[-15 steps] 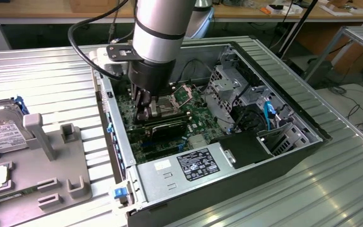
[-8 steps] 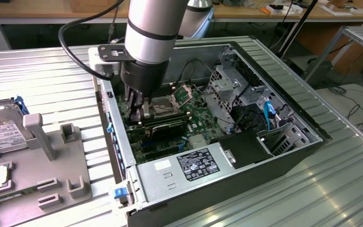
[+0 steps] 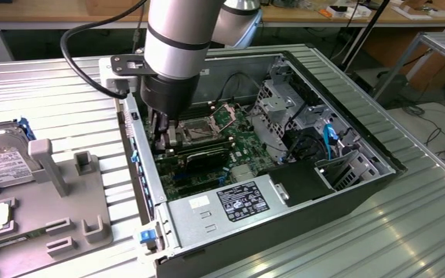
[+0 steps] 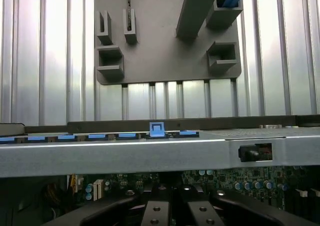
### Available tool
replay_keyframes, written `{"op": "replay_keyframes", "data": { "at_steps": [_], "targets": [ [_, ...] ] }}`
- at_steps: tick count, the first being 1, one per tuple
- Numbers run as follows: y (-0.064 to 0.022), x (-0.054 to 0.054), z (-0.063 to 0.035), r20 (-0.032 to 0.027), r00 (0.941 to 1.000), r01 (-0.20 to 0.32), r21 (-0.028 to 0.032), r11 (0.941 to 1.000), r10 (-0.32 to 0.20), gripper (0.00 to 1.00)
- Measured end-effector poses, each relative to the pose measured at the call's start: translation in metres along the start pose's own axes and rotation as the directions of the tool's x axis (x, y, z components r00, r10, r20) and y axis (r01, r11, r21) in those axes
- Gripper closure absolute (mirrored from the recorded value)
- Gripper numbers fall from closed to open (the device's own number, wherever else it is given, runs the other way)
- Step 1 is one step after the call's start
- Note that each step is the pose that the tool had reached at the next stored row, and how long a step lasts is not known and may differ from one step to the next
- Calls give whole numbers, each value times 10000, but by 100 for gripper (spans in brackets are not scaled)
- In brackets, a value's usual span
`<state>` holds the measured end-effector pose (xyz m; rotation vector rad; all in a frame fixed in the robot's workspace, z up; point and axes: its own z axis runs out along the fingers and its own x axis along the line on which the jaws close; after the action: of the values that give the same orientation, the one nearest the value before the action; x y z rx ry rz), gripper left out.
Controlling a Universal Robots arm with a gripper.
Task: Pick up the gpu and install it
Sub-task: 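Press down on the gpu until it lock into place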
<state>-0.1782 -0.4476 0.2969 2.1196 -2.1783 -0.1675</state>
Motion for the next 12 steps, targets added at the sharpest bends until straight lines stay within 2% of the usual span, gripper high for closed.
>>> {"op": "replay_keyframes", "data": {
  "at_steps": [2, 3, 7, 12],
  "targets": [
    [22, 1, 4, 1, 10000, -1, -2, 10000, 1, 89],
    [34, 1, 5, 1, 10000, -7, -21, 10000, 7, 89],
    [34, 1, 5, 0, 10000, -7, -21, 10000, 7, 89],
    [36, 1, -15, -4, 10000, -9, -77, 10000, 9, 89]
  ]
}}
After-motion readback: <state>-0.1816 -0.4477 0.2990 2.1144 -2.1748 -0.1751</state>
